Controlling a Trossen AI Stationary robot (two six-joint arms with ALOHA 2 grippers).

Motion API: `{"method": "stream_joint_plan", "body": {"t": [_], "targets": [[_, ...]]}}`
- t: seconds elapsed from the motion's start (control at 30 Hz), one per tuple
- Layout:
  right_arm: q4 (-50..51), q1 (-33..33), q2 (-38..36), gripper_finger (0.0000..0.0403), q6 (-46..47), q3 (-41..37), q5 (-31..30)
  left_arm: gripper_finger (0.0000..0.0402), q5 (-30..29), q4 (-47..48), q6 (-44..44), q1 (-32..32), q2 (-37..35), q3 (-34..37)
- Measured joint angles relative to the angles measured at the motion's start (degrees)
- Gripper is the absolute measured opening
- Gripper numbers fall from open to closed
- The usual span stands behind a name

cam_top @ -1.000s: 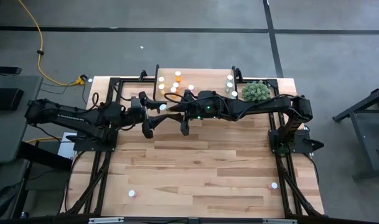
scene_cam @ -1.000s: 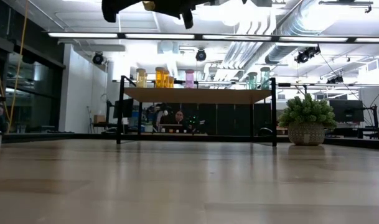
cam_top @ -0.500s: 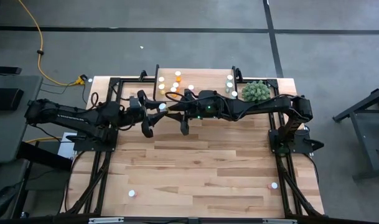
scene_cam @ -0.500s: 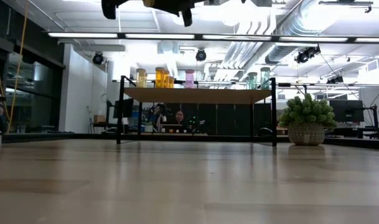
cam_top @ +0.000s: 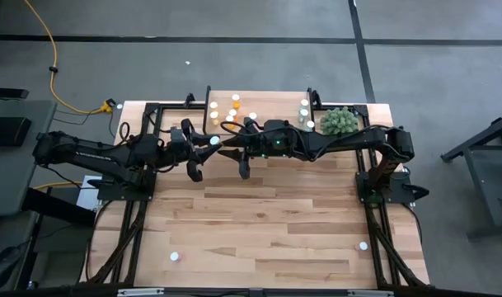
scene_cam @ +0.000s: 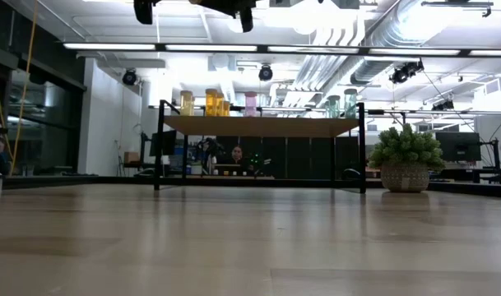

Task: Pick and place medicine bottles onto shelf by color
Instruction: Put the yellow pill bottle aligned with the other yellow pill bottles on the shelf

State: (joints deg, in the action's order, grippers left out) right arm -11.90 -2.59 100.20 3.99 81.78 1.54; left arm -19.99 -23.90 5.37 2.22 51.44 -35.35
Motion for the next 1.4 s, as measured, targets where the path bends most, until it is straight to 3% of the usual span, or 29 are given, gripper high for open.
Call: {"method": "stream_joint_plan", "body": {"t": [0.67,1.07,1.2,1.4], "targets": [[0.00,0.00,0.00,0.0101,-1.76,0.00,-0.01,0.0102,-0.13,0.04,-0.17,0.00,0.00,0.00],[0.35,0.00,-0.01,0.0220,-1.43,-0.02,-1.78,0.0101,-1.90,0.09,-0.22,0.02,0.00,0.00],[1.81,-0.06,-0.13,0.0235,-1.46,-0.02,-2.36,0.0101,-3.12,0.21,-1.55,0.00,-0.24,0.00],[6.85,-1.23,-1.50,0.0236,-1.73,-0.09,-2.65,0.0101,-10.76,3.24,-4.48,0.00,-4.96,-0.01]]}}
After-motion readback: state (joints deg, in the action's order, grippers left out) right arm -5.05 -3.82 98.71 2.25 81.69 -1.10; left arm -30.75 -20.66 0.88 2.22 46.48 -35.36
